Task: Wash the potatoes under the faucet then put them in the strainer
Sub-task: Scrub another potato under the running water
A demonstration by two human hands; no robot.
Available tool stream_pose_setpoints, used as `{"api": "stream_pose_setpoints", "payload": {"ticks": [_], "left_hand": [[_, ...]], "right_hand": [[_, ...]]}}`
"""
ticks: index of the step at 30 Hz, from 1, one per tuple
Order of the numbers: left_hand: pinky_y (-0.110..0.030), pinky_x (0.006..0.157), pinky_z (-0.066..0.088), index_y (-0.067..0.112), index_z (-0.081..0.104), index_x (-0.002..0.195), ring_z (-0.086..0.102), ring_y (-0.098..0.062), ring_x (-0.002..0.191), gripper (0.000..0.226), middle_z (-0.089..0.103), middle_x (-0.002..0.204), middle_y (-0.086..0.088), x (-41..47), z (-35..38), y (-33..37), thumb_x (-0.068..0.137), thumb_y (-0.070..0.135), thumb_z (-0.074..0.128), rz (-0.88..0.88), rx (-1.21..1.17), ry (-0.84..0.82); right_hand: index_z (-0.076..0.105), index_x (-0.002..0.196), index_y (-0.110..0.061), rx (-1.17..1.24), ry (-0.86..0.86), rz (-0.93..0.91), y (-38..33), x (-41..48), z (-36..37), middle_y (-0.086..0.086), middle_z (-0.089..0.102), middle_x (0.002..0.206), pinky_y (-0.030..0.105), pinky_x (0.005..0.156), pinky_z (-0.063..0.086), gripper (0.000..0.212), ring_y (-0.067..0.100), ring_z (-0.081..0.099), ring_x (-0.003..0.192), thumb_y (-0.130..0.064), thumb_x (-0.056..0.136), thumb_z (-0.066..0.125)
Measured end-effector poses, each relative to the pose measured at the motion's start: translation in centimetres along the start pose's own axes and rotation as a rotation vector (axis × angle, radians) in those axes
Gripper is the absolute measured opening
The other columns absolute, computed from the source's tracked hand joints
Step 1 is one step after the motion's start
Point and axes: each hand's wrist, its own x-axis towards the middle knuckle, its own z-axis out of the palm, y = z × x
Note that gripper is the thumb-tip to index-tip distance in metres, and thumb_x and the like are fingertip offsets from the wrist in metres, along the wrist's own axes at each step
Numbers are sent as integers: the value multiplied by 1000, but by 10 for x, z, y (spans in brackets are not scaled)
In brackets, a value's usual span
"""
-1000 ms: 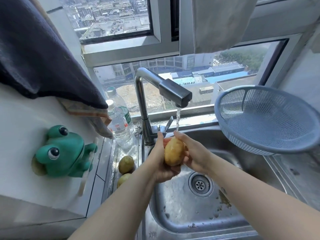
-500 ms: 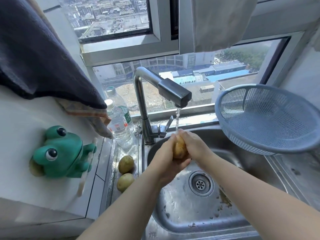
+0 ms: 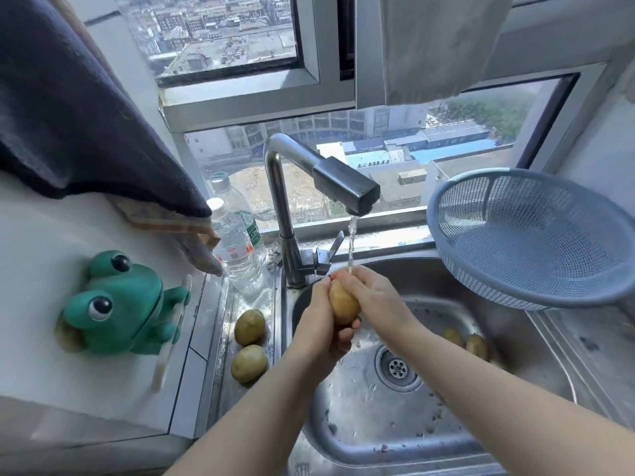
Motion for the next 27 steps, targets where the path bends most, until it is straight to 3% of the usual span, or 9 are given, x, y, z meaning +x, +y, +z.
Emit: {"api": "stream_pose_setpoints", "payload": {"ticks": [2,4,6,9,13,16,19,22,27], "left_hand": [[-14,33,22,14,58,84,32,-8,28,47,45,48,-6,1,-4,3,94,51,31,-65,-20,-13],[-12,33,21,12,56,77,29,-9,26,45,43,46,-6,2,-6,5,93,44,28,-104,-48,-13],[-12,35,20,10,52,68,27,-10,27,45,42,44,-7,5,-9,6,92,38,26,-127,-61,-9],[-13,35,20,10,51,68,28,-10,28,46,42,45,-7,4,-8,5,94,38,25,-69,-11,17],[-21,40,30,3,58,91,37,-9,38,75,46,53,-2,6,2,-2,93,68,21,211,258,64],[-26,54,40,5,55,109,51,-12,62,90,57,79,-5,14,6,-12,76,83,28,445,442,-36],[-23,62,49,12,43,126,63,-11,80,70,62,102,-3,11,10,-11,83,67,49,418,432,-77],[-22,56,48,22,44,121,63,-11,76,44,63,97,-1,9,16,-7,88,45,63,348,269,-54],[-24,52,46,18,63,100,60,-14,70,30,64,80,-3,17,17,5,83,42,59,52,-160,49]], "right_hand": [[64,107,-12,-48,19,-30,4,3,2,8,67,99,27,68,52,27,20,65,84,-28,86,67],[62,112,-14,89,55,68,3,4,10,9,68,101,27,49,50,37,26,66,80,-28,80,73],[66,95,-13,239,99,172,1,6,18,9,71,90,21,34,38,22,32,57,66,-28,80,72],[66,73,-13,333,221,268,-5,9,22,2,70,72,17,34,35,21,25,58,53,-27,88,61],[67,82,-14,578,317,391,-14,13,15,0,67,69,21,40,44,14,14,62,45,-20,90,58],[68,92,-10,655,372,392,-13,14,8,5,65,72,22,45,49,10,13,63,48,-15,89,60],[66,96,-11,614,388,301,-13,10,1,6,69,81,28,53,52,14,19,65,64,-18,94,54],[65,100,-16,515,321,222,-8,3,-2,9,69,98,34,66,54,20,24,66,83,-19,97,45],[57,122,-23,312,72,88,-3,-10,3,4,65,116,30,91,48,28,17,62,106,-15,96,48]]}}
